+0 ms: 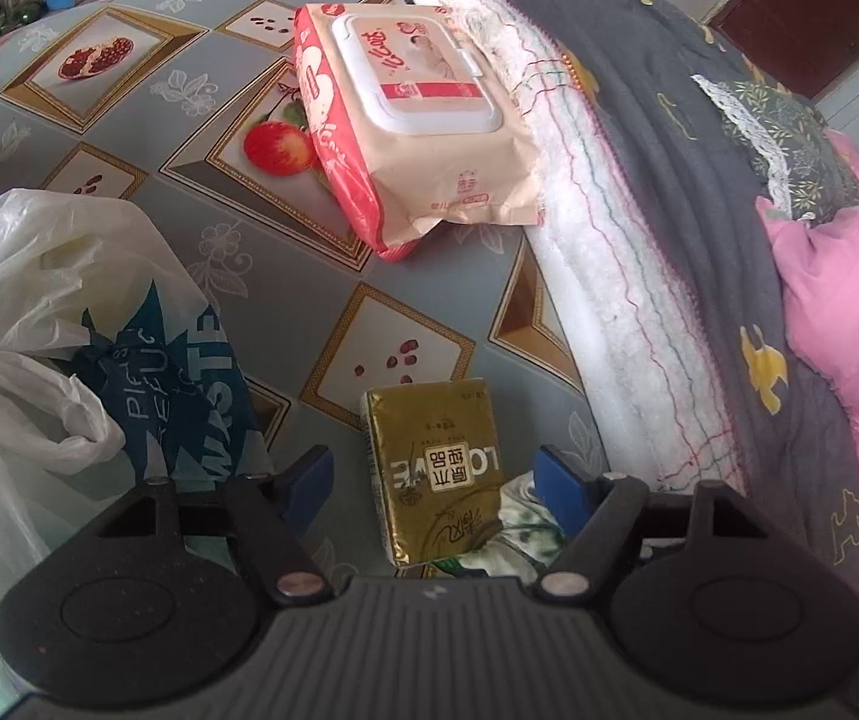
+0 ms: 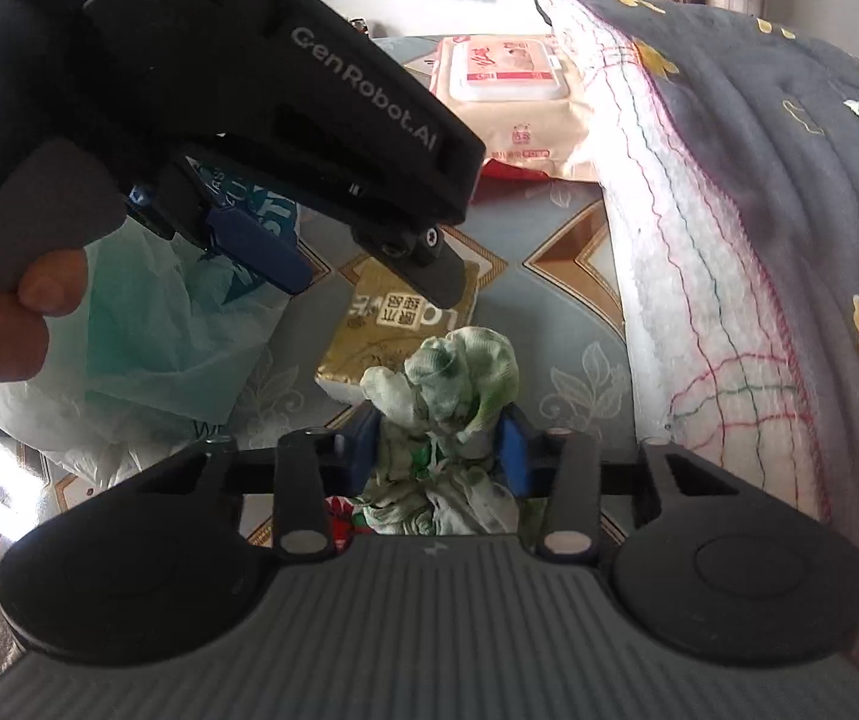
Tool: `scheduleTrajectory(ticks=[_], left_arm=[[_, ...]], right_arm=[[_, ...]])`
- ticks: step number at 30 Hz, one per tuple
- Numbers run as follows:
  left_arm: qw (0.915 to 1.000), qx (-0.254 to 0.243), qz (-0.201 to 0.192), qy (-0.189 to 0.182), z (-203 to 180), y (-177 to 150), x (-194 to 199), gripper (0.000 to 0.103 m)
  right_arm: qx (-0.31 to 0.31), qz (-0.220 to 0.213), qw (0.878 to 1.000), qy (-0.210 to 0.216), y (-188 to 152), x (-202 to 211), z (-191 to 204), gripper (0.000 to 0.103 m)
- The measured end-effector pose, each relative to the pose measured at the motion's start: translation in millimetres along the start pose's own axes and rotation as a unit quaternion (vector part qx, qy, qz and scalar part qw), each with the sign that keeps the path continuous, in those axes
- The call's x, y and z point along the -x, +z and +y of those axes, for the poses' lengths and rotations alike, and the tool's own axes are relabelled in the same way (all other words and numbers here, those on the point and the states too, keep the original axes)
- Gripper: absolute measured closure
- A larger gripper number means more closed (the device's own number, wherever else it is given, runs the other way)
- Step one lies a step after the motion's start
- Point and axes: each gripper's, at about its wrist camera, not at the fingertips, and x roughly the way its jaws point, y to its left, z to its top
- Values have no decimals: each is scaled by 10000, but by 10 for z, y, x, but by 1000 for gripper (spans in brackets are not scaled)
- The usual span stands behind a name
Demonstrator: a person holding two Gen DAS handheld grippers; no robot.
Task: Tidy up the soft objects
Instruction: 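Grasp the gold packet with the left gripper while the right grasps the green cloth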
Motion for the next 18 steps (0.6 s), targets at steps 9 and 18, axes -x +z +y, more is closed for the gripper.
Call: scheduleTrajectory(ticks=[9, 18], left_arm=[[9992, -93, 150, 355, -121, 23, -241, 31], [9983, -221, 6, 542, -230, -52, -270, 47]], right_arm=[[66, 91, 9999, 27, -112, 50, -1, 75], [-40, 1, 10000, 5, -138, 78, -4, 77]])
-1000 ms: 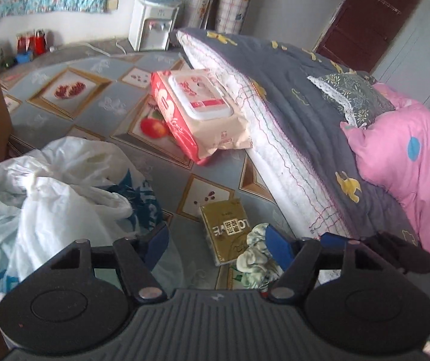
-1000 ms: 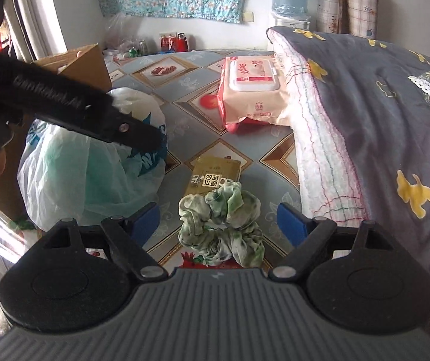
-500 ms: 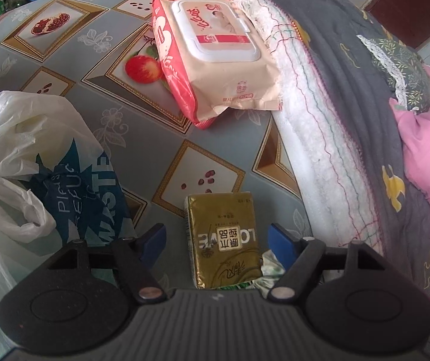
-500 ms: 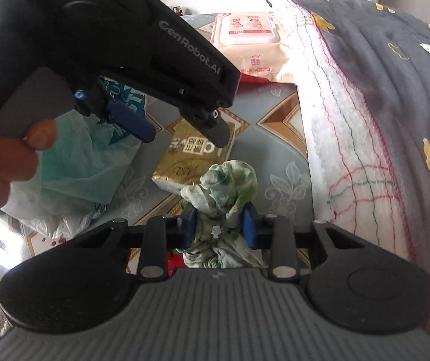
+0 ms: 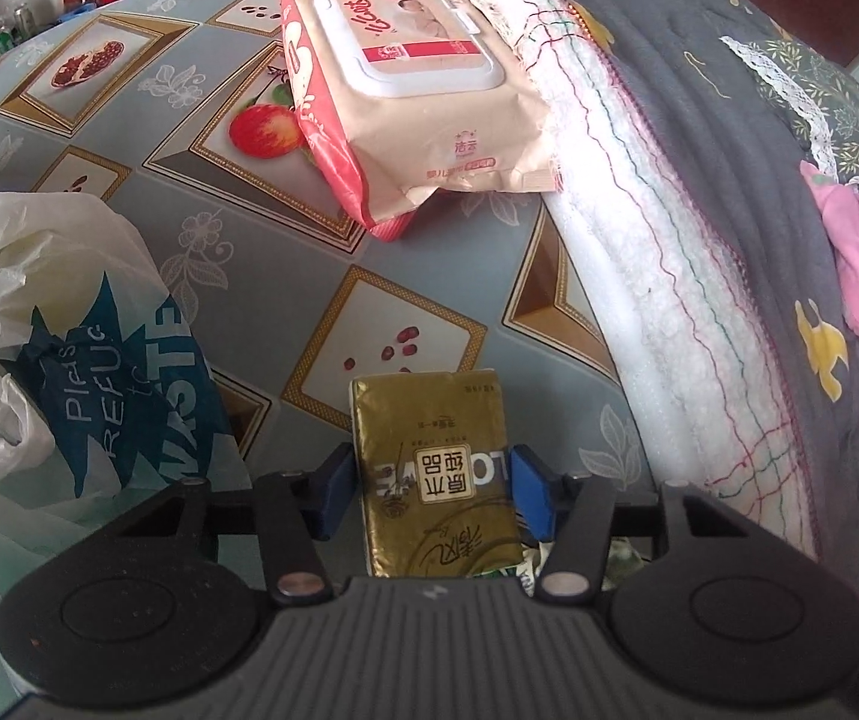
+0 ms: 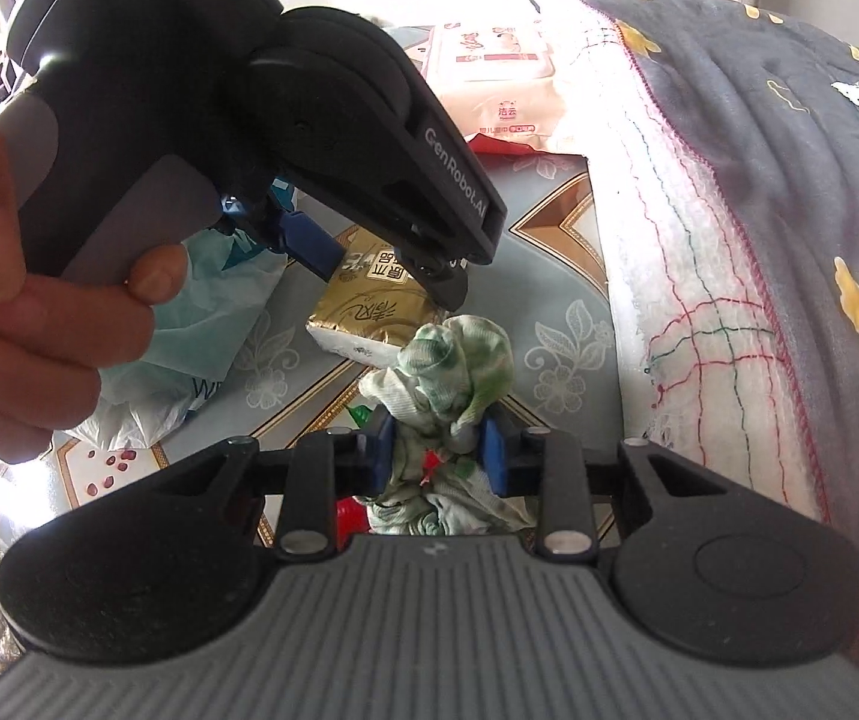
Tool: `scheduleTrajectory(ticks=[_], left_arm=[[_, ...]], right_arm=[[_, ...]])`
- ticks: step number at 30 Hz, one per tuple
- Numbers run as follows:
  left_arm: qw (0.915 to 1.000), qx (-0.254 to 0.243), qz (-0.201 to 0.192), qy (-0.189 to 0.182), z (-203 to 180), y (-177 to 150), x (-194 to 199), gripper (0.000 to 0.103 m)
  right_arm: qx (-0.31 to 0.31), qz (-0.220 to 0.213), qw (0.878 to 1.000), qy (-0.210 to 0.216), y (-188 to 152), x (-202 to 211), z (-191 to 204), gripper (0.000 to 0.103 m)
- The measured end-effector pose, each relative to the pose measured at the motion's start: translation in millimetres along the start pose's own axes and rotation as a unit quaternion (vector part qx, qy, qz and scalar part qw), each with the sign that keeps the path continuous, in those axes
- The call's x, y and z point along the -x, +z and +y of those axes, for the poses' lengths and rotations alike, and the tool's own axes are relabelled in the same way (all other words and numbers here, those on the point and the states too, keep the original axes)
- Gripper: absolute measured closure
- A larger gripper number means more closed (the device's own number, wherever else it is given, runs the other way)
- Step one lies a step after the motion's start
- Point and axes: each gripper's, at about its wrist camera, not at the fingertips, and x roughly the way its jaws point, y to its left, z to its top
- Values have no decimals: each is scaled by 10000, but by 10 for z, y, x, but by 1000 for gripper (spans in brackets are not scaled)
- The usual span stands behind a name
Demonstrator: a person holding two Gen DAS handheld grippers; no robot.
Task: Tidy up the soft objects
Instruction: 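Grasp the gold packet with the left gripper while the right grasps the green cloth, then carry the gold packet and green cloth with both grippers over the box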
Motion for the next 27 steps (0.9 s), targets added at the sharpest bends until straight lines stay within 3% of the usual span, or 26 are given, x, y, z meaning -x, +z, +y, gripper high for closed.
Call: scheduleTrajectory(ticks=[6, 14, 27], left_arm=[[9997, 12, -213, -72, -15, -39, 185, 48], [9962, 5, -817, -296, -21, -121, 778, 48], [9743, 162, -2150, -659, 300, -533, 2061, 48]], right_arm=[[-147, -135, 9998, -33, -27, 124, -36, 79], [-295, -660, 9973, -159, 2, 558, -28, 82], [4, -1821, 9832, 75, 157, 1515, 421, 82]])
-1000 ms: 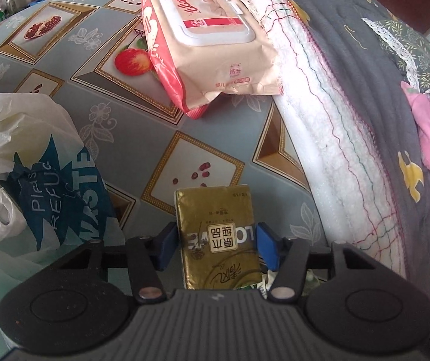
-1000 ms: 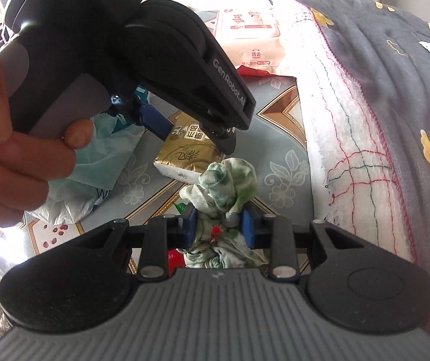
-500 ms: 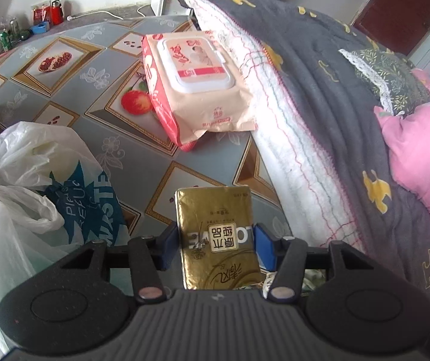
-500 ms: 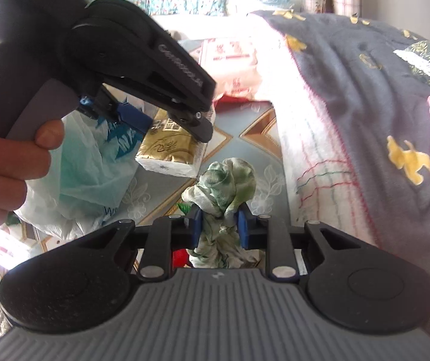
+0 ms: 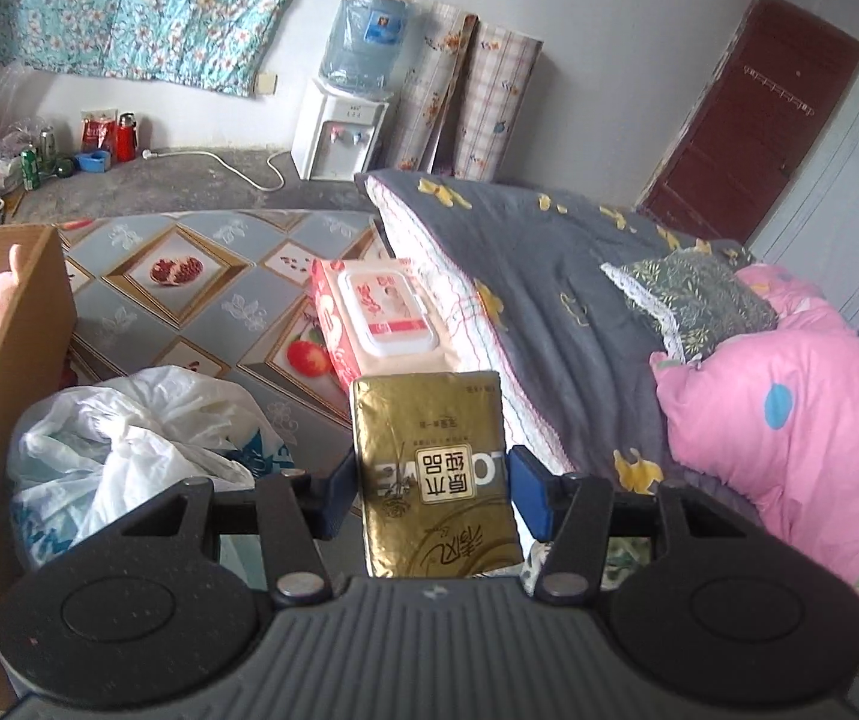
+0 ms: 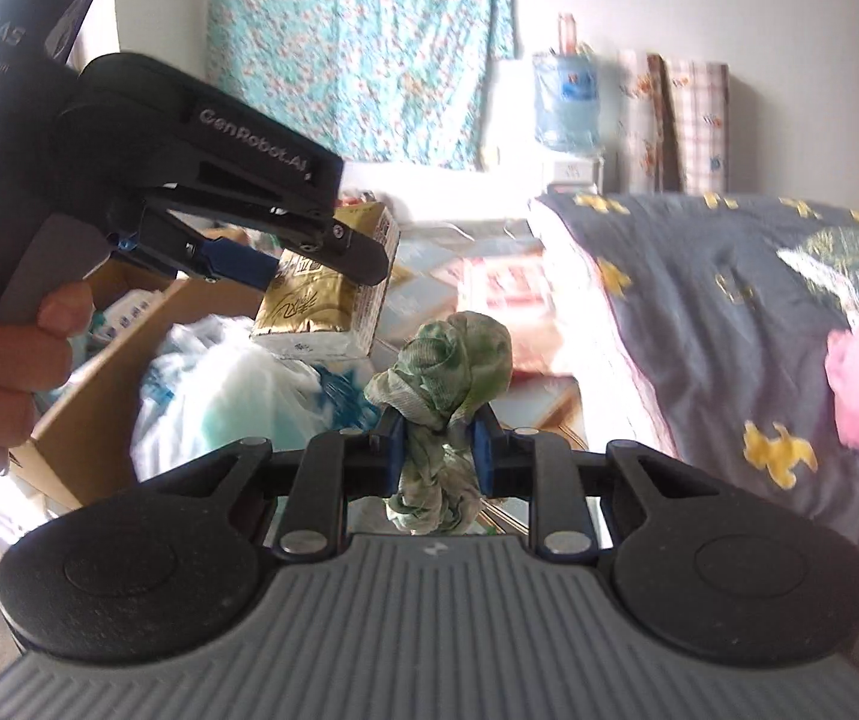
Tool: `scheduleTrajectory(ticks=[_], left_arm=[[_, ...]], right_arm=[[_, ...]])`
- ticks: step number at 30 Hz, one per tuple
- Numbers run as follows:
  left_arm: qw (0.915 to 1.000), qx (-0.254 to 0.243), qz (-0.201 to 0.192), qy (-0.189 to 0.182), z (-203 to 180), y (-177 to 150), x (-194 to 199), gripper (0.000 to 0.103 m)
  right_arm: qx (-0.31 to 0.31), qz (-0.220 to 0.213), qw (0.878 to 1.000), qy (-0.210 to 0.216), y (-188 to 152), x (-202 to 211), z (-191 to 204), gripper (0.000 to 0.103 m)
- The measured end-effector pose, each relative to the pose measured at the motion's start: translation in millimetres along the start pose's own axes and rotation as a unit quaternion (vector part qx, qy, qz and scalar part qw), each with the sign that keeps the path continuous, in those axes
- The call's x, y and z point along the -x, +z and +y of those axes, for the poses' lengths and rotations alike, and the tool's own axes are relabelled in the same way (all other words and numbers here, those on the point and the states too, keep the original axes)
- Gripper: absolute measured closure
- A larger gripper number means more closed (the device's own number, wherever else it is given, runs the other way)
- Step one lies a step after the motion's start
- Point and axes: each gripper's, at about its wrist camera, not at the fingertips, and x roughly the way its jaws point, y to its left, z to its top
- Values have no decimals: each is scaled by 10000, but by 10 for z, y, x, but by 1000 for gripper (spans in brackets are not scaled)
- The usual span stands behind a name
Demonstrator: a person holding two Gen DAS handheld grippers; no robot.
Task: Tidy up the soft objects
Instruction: 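Carry the gold packet and green cloth with both grippers over the box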
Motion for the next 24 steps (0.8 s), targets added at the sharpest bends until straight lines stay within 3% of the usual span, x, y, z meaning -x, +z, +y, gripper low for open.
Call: scheduleTrajectory(ticks=[7, 15, 19, 24], left_arm=[[9973, 432, -591, 112, 566, -46, 735, 48], [9851, 1063, -995, 914, 1569, -225, 1466, 48], [9774, 1332, -916, 1359, 2110, -335, 1625, 48], [9754, 1554, -475, 1490, 2677, -451, 1543, 48]], right_arm=[[310, -282, 9967, 689, 276, 142, 558, 82], [720, -163, 9794, 1880, 573, -80, 1504, 82], [1024, 158, 9664, 2350, 682, -312, 2098, 82], [1292, 743, 9518, 2681, 781, -714, 2751, 82]])
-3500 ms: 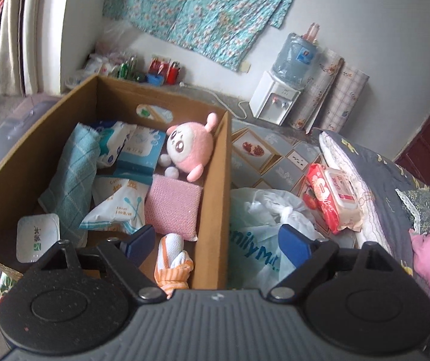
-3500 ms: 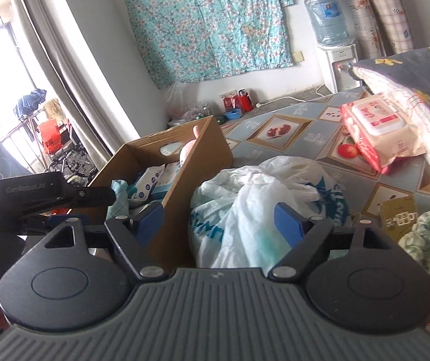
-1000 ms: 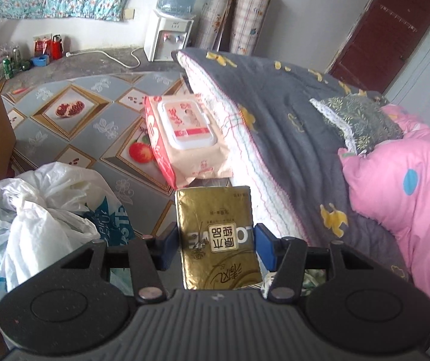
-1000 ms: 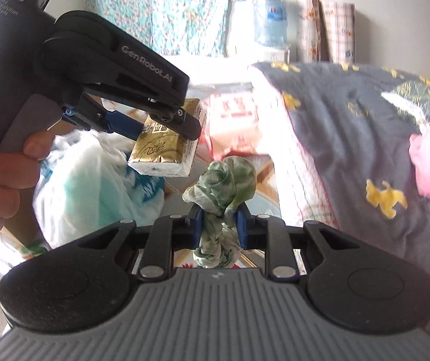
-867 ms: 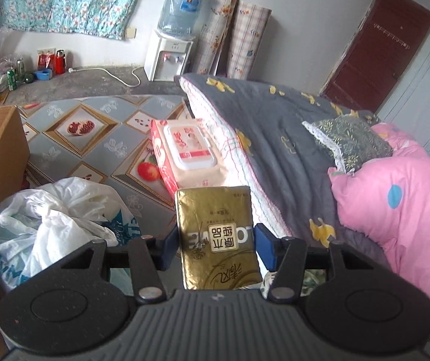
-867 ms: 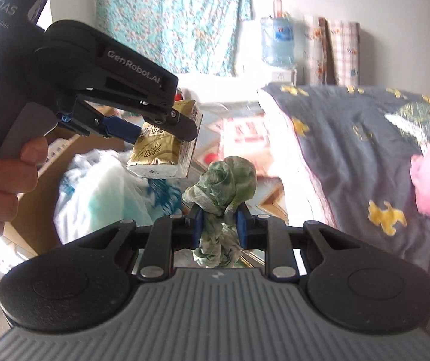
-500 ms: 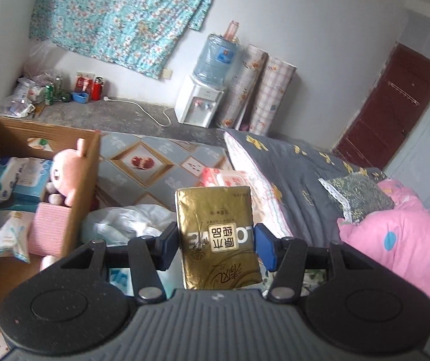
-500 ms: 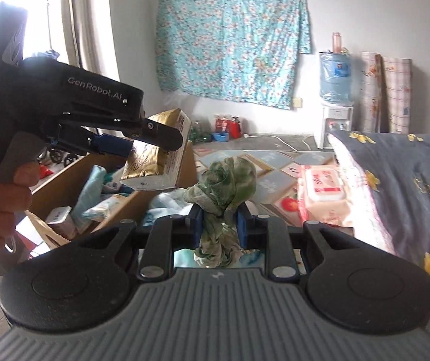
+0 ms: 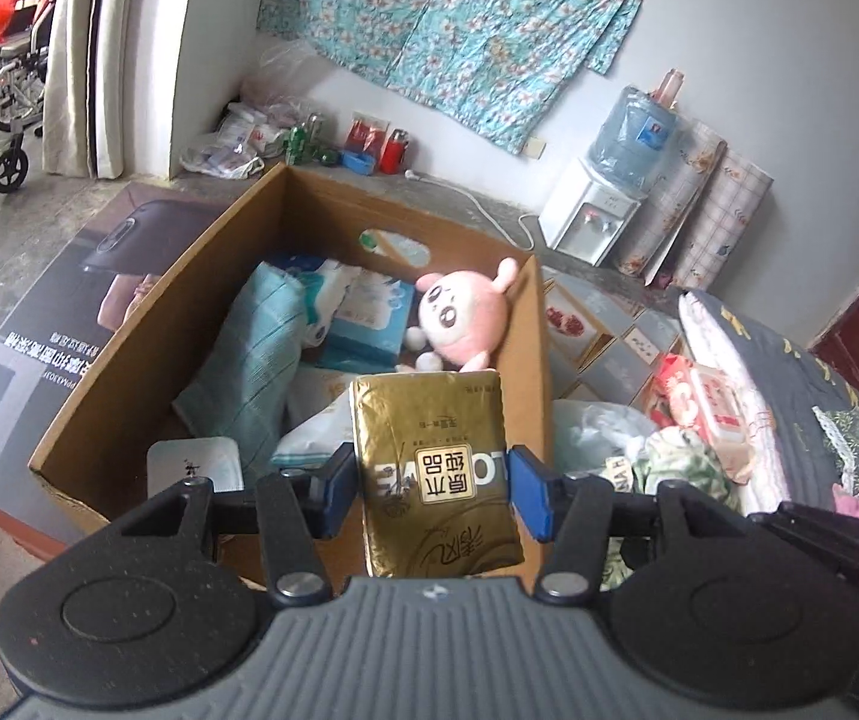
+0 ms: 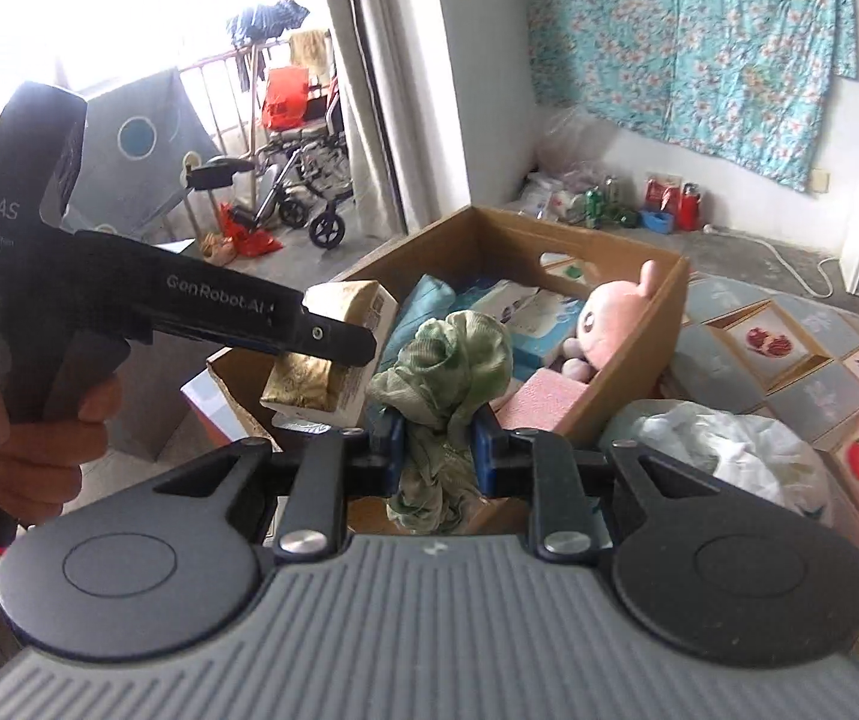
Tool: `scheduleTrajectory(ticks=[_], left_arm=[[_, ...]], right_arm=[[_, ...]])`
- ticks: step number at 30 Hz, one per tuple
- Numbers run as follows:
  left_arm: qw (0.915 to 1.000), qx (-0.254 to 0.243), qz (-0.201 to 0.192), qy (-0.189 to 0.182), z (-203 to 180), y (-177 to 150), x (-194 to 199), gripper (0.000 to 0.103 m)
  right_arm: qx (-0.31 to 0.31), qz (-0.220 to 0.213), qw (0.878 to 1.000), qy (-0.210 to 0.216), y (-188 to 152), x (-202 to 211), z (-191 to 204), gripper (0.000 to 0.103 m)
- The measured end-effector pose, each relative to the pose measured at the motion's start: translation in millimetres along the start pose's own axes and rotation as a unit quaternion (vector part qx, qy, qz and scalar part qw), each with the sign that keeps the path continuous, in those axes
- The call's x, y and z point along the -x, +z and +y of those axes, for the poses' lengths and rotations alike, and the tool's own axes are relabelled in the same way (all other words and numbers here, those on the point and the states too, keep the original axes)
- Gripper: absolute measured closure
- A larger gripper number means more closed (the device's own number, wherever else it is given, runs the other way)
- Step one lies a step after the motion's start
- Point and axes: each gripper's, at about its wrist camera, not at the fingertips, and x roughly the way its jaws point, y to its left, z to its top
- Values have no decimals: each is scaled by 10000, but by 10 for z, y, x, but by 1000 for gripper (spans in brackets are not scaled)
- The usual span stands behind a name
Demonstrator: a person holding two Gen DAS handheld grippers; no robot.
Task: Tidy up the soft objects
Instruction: 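Carry the gold packet and green cloth with both grippers over the box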
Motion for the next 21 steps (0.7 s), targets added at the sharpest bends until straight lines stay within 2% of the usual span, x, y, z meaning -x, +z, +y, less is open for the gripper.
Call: scheduleTrajectory(ticks=[8, 13, 17, 21], left_arm=[[9967, -140, 753, 281, 396, -88, -557, 48], [9949, -135, 944, 322, 525, -89, -731, 48], [9935, -128, 1107, 249, 554, -79, -821, 48], [9918, -172, 1235, 282, 585, -78, -897, 48]], right_arm=[[-90, 1013, 9944, 279, 256, -782, 161, 82], [79, 1580, 9871, 235, 336, -1206, 173, 81], [-505, 2040, 9766, 457, 406, -1496, 3, 81], [-1220, 2450, 9591, 726, 406, -1762, -165, 79]])
